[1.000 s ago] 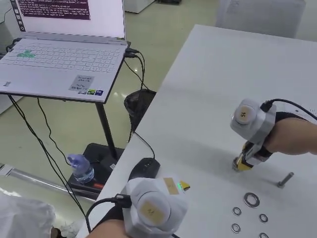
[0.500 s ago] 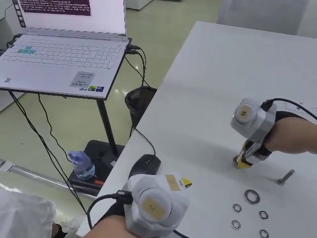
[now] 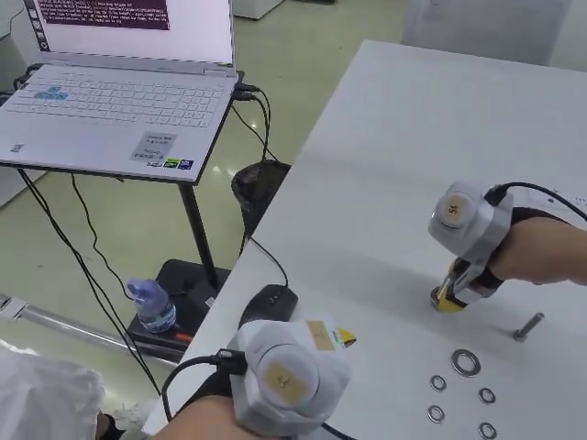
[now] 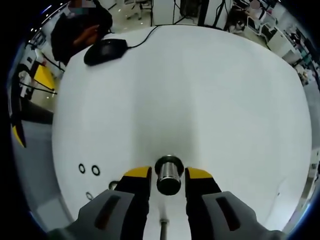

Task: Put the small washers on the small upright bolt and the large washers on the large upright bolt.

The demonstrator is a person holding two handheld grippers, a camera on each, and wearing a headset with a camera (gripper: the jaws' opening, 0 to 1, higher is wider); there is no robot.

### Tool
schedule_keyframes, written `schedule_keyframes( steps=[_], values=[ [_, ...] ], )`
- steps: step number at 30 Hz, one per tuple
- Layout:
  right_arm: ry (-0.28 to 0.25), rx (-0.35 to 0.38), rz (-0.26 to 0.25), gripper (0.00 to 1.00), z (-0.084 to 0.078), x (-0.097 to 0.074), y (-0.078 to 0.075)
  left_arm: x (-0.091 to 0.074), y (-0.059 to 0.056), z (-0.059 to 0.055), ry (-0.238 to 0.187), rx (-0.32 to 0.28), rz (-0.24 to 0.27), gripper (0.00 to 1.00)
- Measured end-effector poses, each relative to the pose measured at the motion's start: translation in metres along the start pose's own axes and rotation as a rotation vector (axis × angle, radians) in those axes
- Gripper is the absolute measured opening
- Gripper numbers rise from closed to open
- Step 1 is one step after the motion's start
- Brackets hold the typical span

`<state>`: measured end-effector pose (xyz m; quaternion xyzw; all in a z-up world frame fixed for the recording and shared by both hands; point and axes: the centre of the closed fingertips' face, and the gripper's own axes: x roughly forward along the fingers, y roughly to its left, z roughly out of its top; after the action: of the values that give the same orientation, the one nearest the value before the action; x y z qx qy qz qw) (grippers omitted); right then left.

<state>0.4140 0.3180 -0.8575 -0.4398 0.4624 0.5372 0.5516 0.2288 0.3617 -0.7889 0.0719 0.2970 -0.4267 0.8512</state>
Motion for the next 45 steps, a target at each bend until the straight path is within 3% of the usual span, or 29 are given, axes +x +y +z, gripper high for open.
schedule_keyframes(
  steps=[12,25,36,45],
  values=[
    [-0.036,0.001,0.002,0.34,-0.002,-0.019,-0.002,0.000,0.002,0.003,-0.003,0.005,0.001,0.88],
    [-0.047,0.002,-0.019,0.34,-0.021,-0.035,0.006,-0.001,0.001,0.008,-0.007,0.018,0.004,0.88],
    [-0.054,-0.016,-0.030,0.35,-0.028,-0.044,0.026,-0.002,0.000,0.010,-0.020,0.028,0.012,0.89],
    [-0.078,-0.037,-0.018,0.35,-0.029,-0.038,0.042,-0.003,-0.002,0.010,-0.019,0.032,0.013,0.89]
  ],
)
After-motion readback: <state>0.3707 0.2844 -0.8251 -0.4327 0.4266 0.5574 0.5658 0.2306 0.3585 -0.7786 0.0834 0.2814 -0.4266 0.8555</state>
